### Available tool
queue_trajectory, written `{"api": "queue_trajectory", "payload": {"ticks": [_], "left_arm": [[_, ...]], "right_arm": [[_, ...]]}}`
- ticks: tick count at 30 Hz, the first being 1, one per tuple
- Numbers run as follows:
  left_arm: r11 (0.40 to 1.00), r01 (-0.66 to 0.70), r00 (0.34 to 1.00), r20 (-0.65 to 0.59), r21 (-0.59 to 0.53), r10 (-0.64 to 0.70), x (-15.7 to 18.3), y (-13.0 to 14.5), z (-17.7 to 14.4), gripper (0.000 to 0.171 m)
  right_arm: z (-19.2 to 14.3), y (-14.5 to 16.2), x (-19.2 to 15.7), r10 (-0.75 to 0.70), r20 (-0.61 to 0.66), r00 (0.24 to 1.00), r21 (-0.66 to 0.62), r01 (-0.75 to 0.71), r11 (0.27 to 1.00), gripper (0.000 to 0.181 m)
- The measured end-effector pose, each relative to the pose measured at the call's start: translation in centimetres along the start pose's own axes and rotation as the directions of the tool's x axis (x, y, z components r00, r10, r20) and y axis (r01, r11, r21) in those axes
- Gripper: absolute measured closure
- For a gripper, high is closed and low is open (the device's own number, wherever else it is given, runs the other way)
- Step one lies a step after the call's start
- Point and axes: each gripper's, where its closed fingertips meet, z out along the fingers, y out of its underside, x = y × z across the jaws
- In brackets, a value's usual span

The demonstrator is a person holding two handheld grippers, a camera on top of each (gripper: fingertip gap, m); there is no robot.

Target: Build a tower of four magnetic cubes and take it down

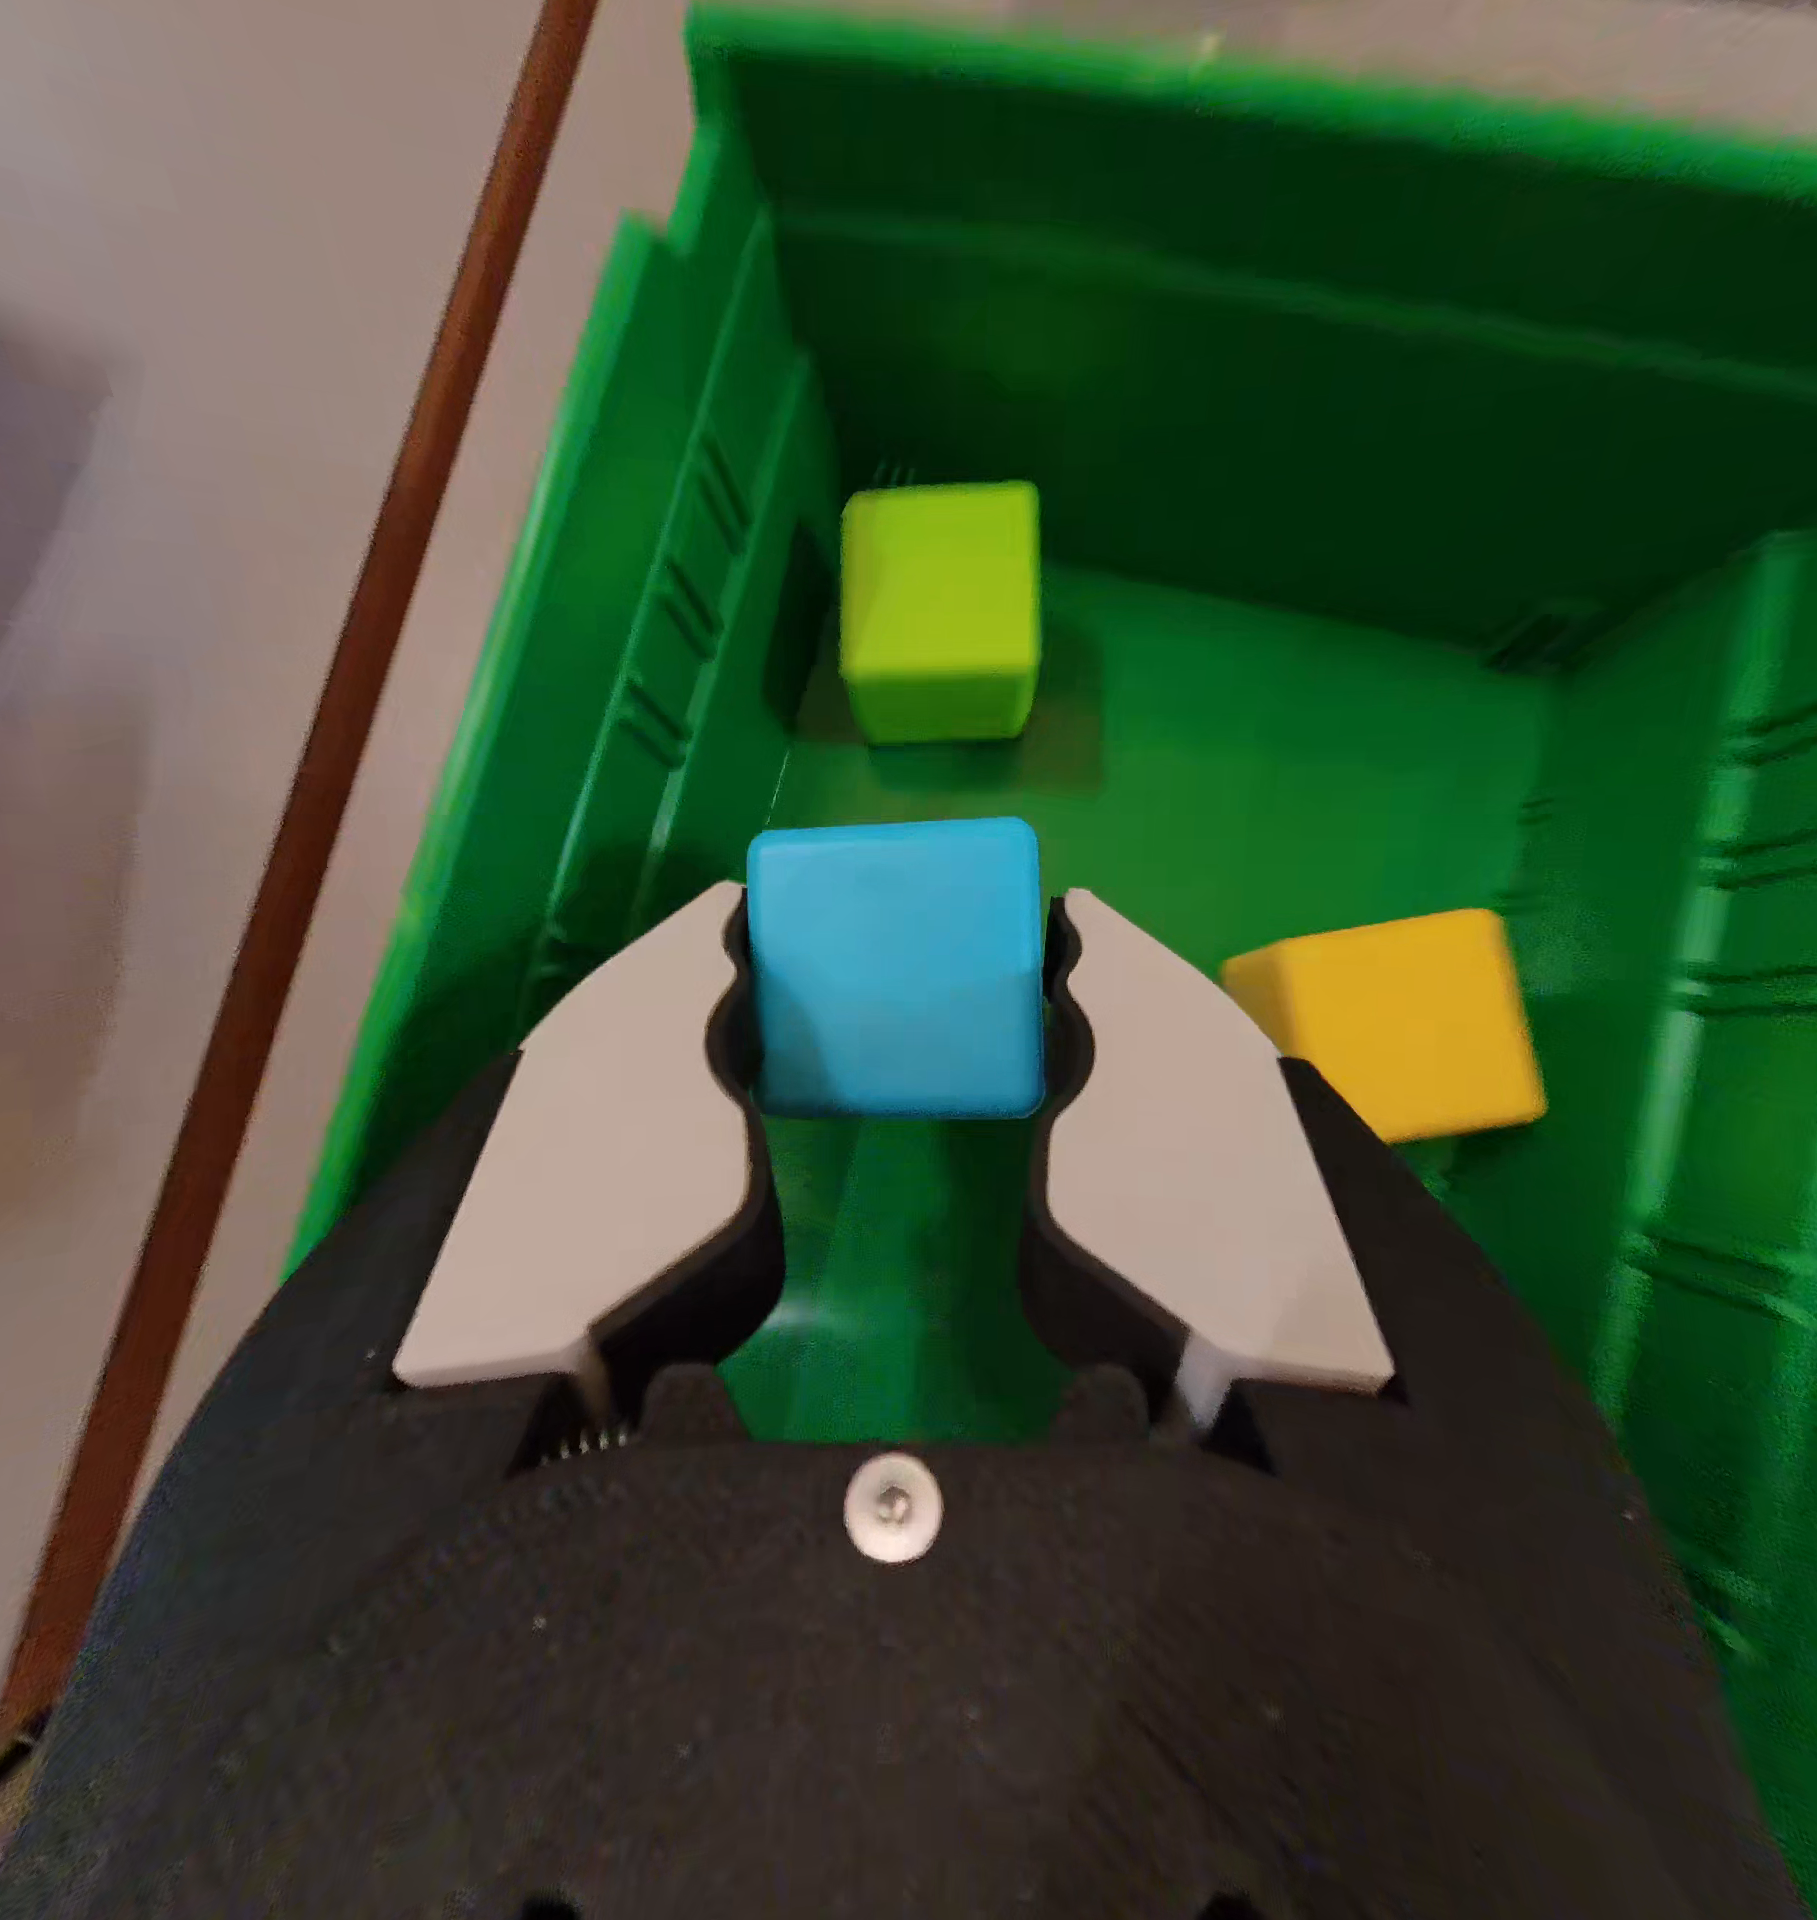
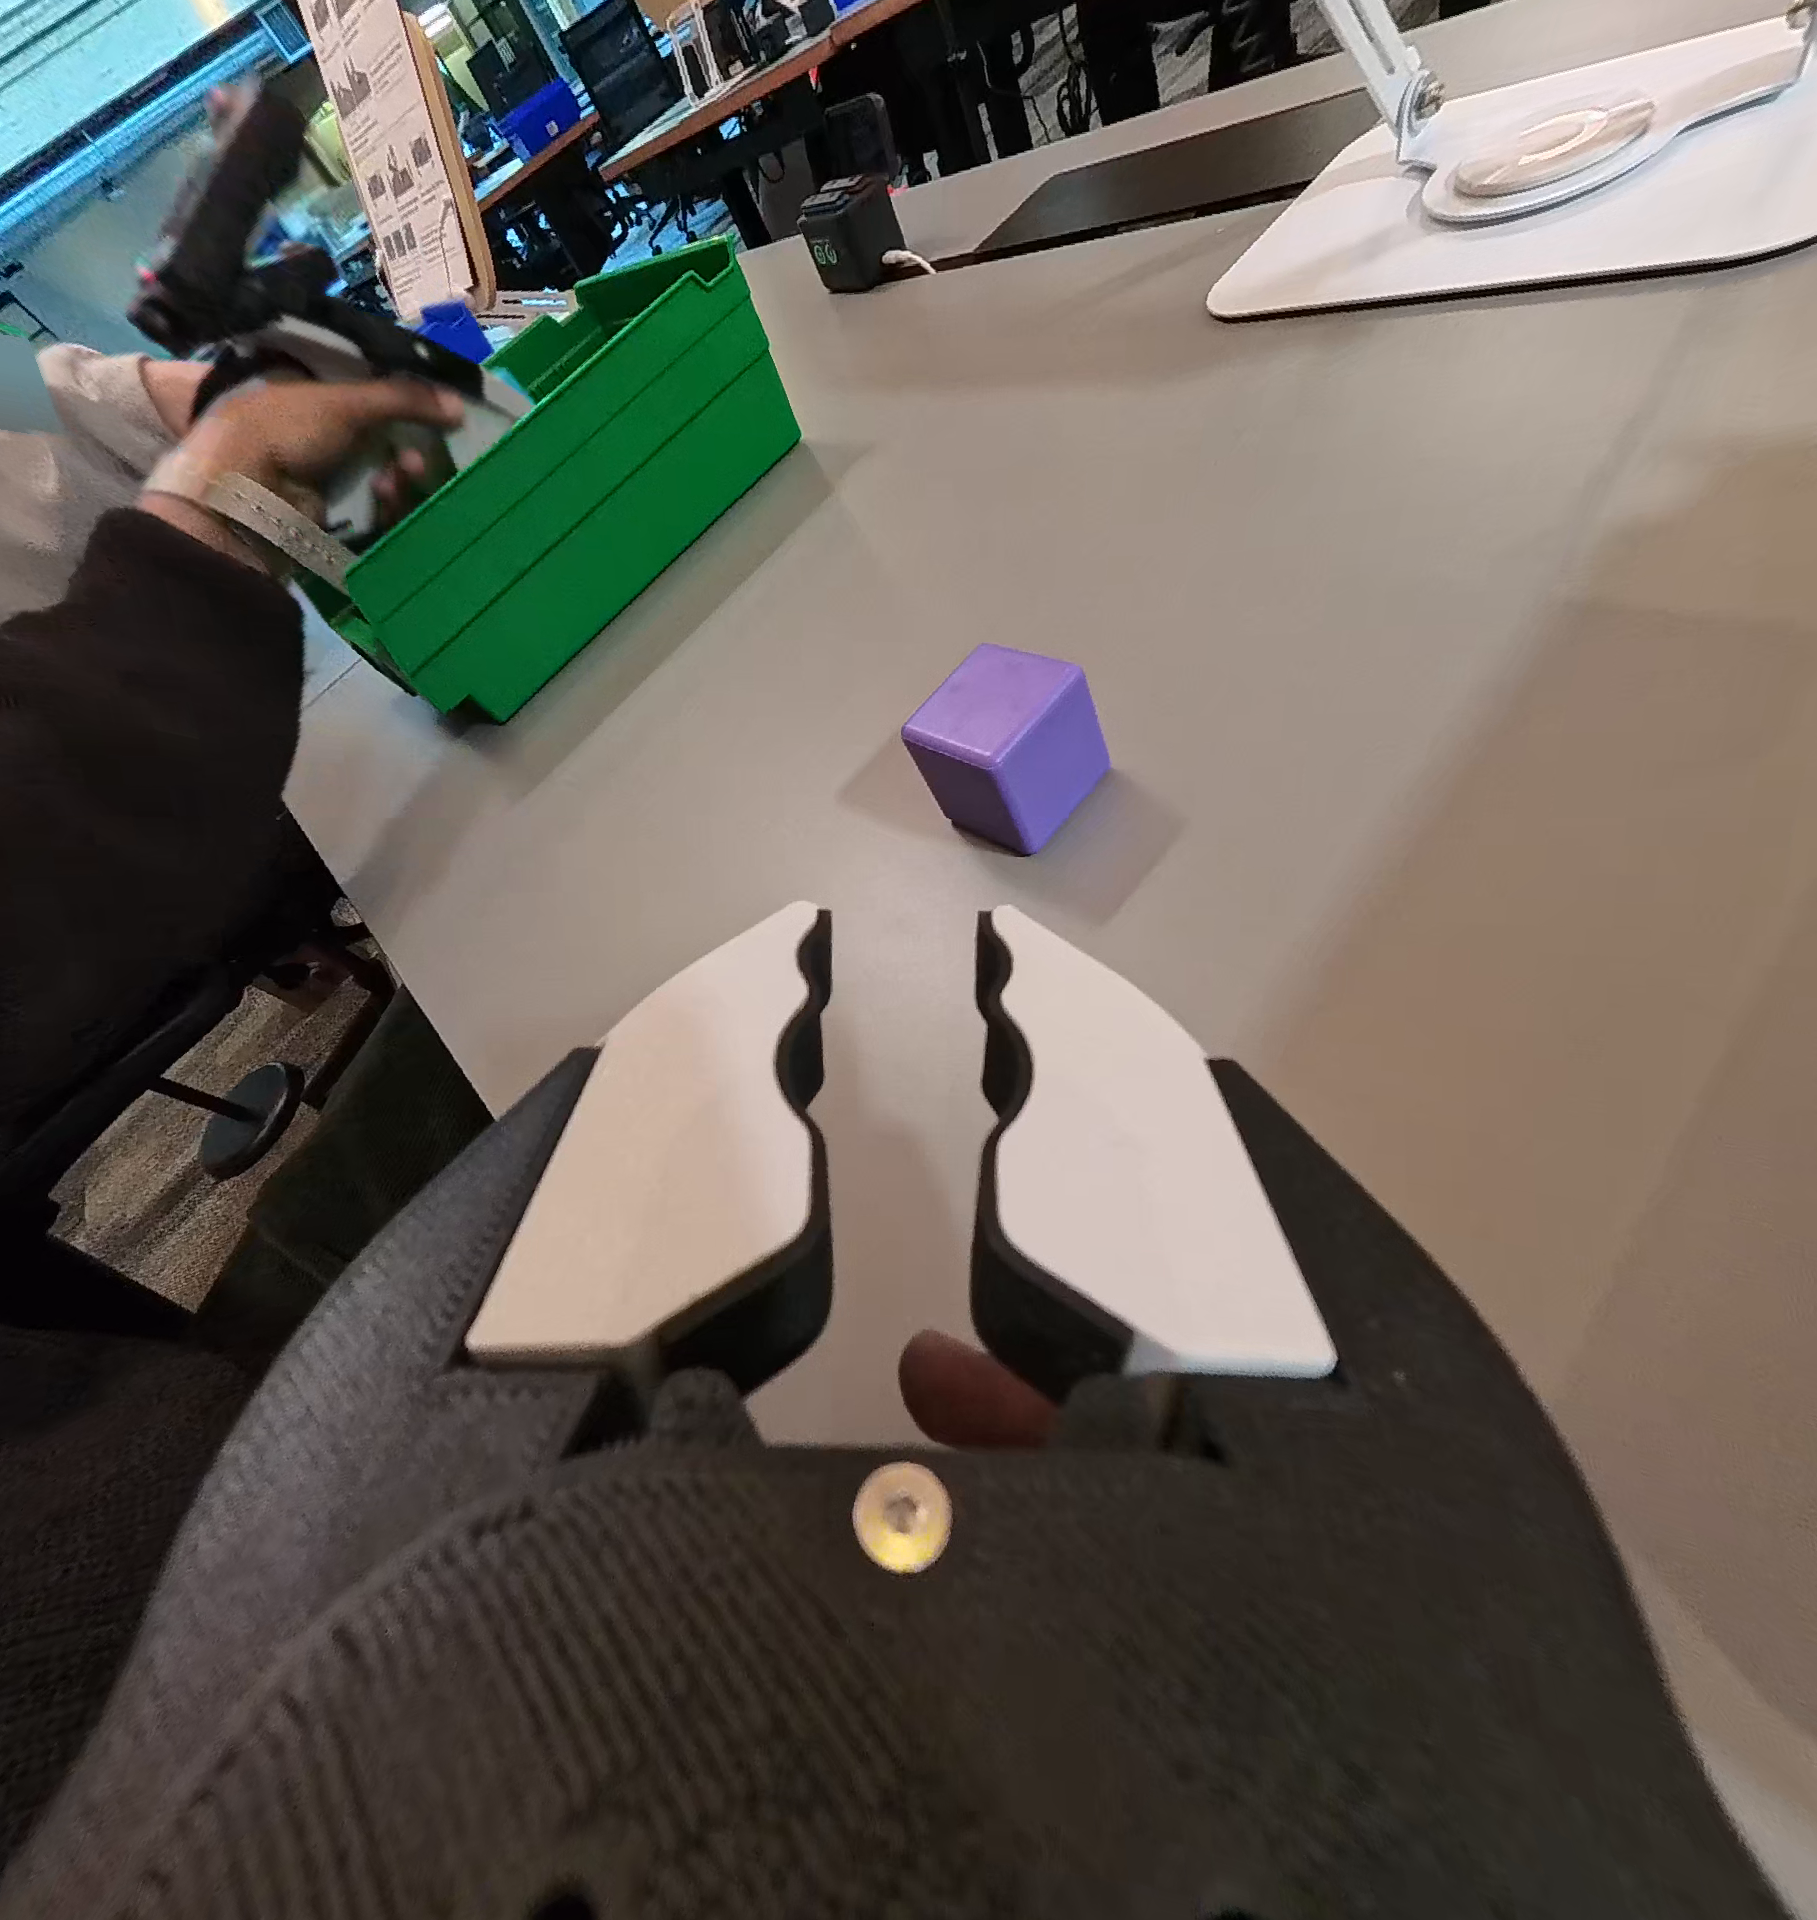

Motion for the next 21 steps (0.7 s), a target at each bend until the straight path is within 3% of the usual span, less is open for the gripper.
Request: {"api": "queue_trajectory", "payload": {"ticks": [5,9,12,16,21], "left_arm": [[0.949,-0.229,0.97,-0.027,0.216,0.241,4.3,-5.6,-7.6,0.118],[0.834,-0.39,0.86,-0.17,0.389,0.481,12.8,-7.4,-13.1,0.117],[0.766,-0.435,0.734,-0.307,0.473,0.606,20.1,-6.3,-15.9,0.117],[0.676,-0.528,0.557,-0.391,0.515,0.733,28.9,-2.9,-16.8,0.117],[0.498,-0.681,0.287,-0.43,0.538,0.856,36.1,3.0,-16.1,0.117]], "right_arm": [[0.1,0.1,-0.1,-0.005,0.001,1.0,-0.006,0.005,1.0,0.154],[0.1,0.1,-0.1,-0.006,0.002,1.0,-0.006,0.006,1.0,0.154],[-0.1,0.1,-0.2,-0.009,0.001,1.0,-0.004,0.009,1.0,0.155],[-0.3,0.2,-0.2,-0.014,-0.002,1.0,-0.003,0.014,1.0,0.155],[-1.1,0.2,0.3,-0.019,-0.029,0.999,0.004,0.019,1.0,0.155]]}}
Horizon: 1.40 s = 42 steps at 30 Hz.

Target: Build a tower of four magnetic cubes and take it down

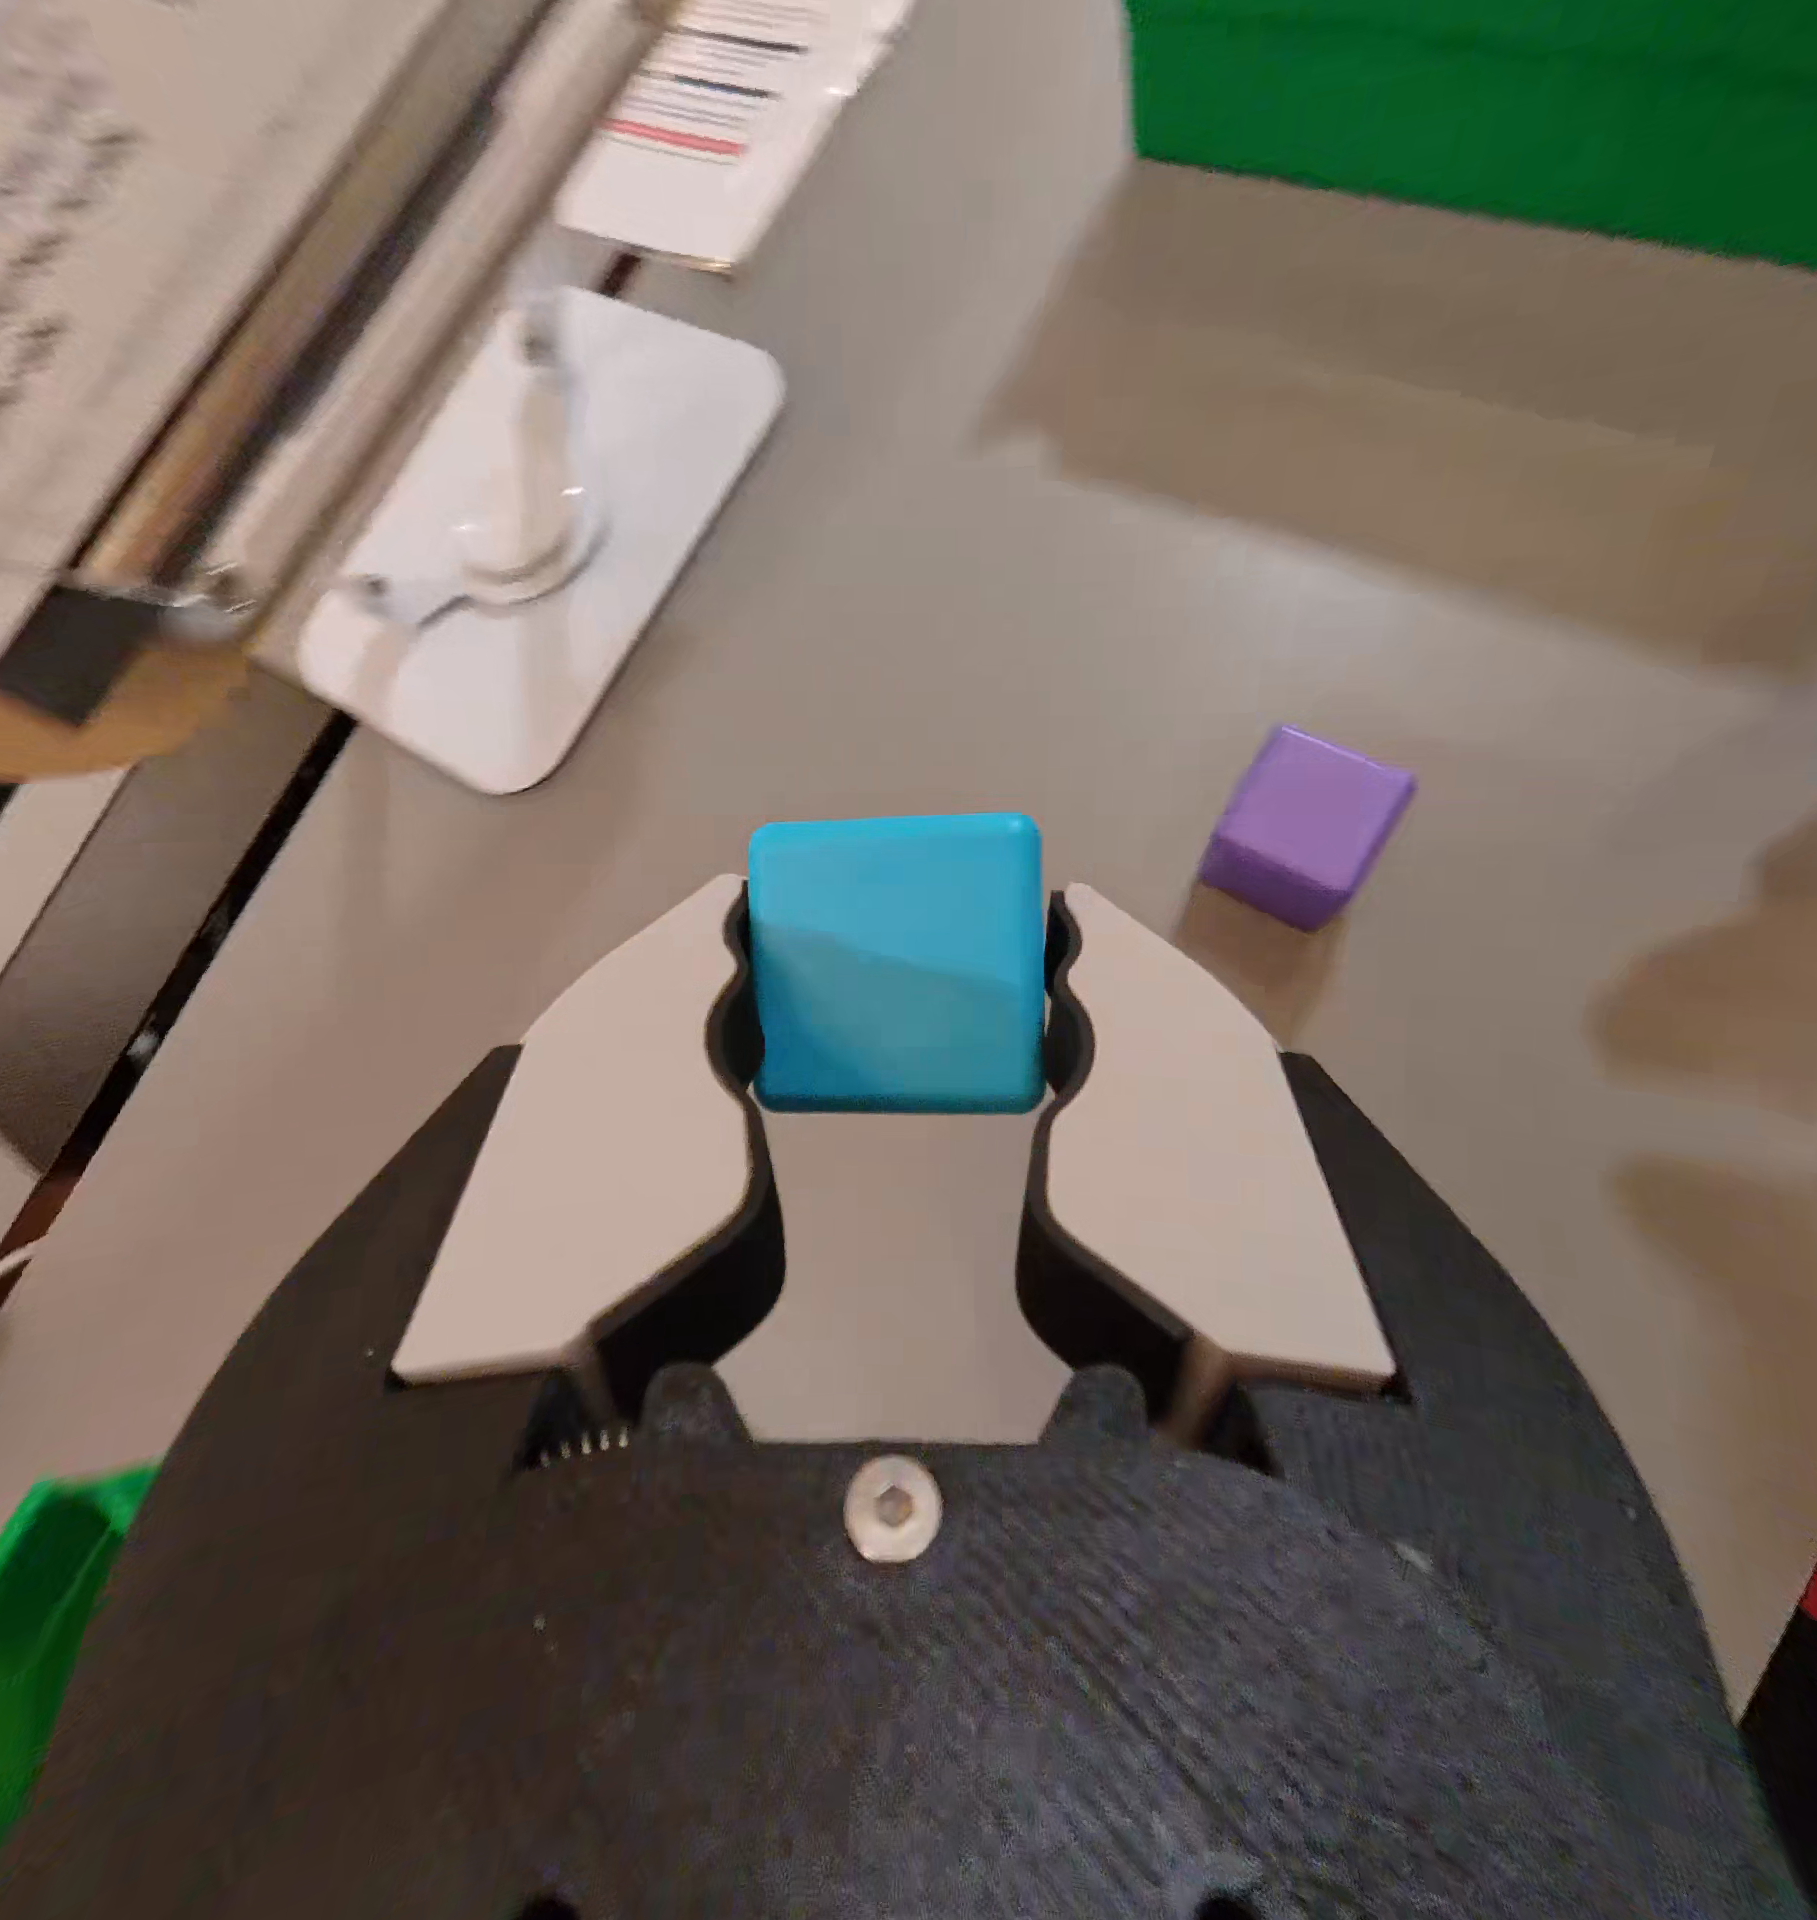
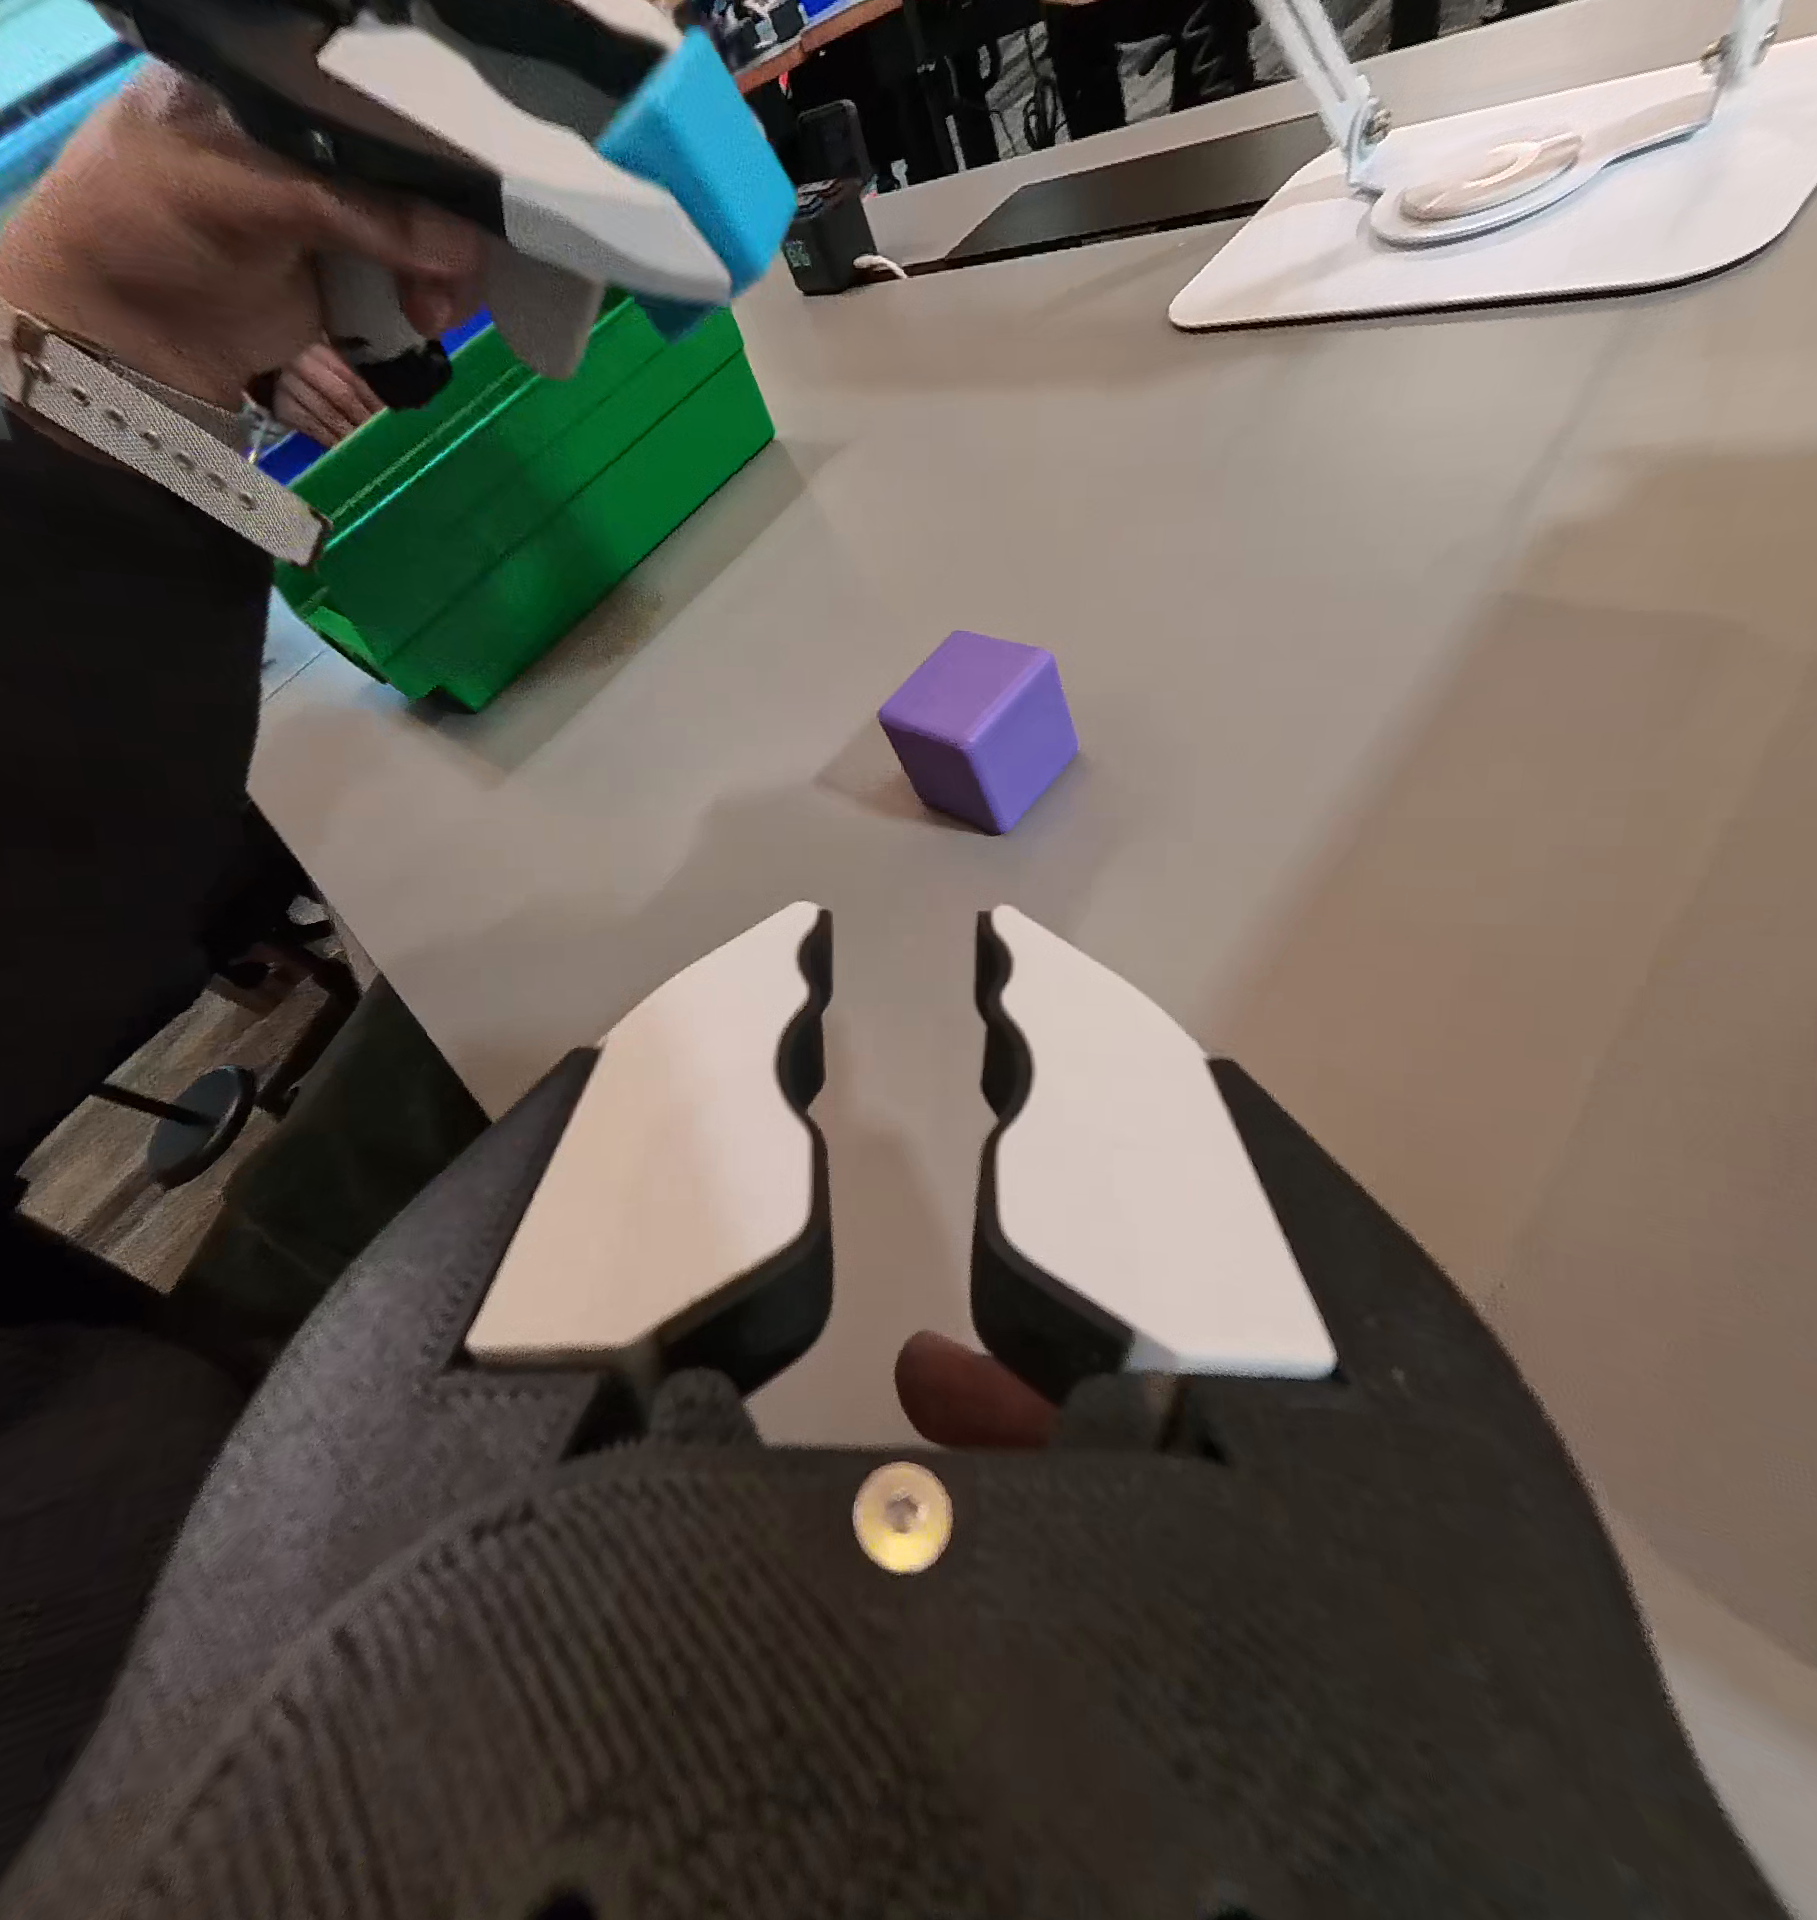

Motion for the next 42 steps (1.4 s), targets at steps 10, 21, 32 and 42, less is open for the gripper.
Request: {"api": "queue_trajectory", "payload": {"ticks": [10,21,32,42], "left_arm": [[0.905,-0.408,0.81,-0.408,0.122,0.421,10.7,-0.5,3.3,0.117],[0.923,-0.377,0.813,-0.45,0.078,0.37,11.0,-1.5,6.7,0.118],[0.93,-0.366,0.811,-0.484,0.018,0.328,11.4,-0.9,8.0,0.118],[0.924,-0.381,0.801,-0.498,0.004,0.333,11.6,-0.2,8.1,0.118]], "right_arm": [[-2.3,0.3,1.4,0.057,-0.055,0.997,0.038,-0.055,0.998,0.154],[-4.7,0.9,2.5,0.086,-0.119,0.989,0.068,-0.079,0.995,0.154],[-5.6,1.0,3.1,0.147,-0.12,0.982,0.098,-0.136,0.986,0.153],[-5.6,1.0,3.0,0.15,-0.116,0.982,0.096,-0.139,0.986,0.153]]}}
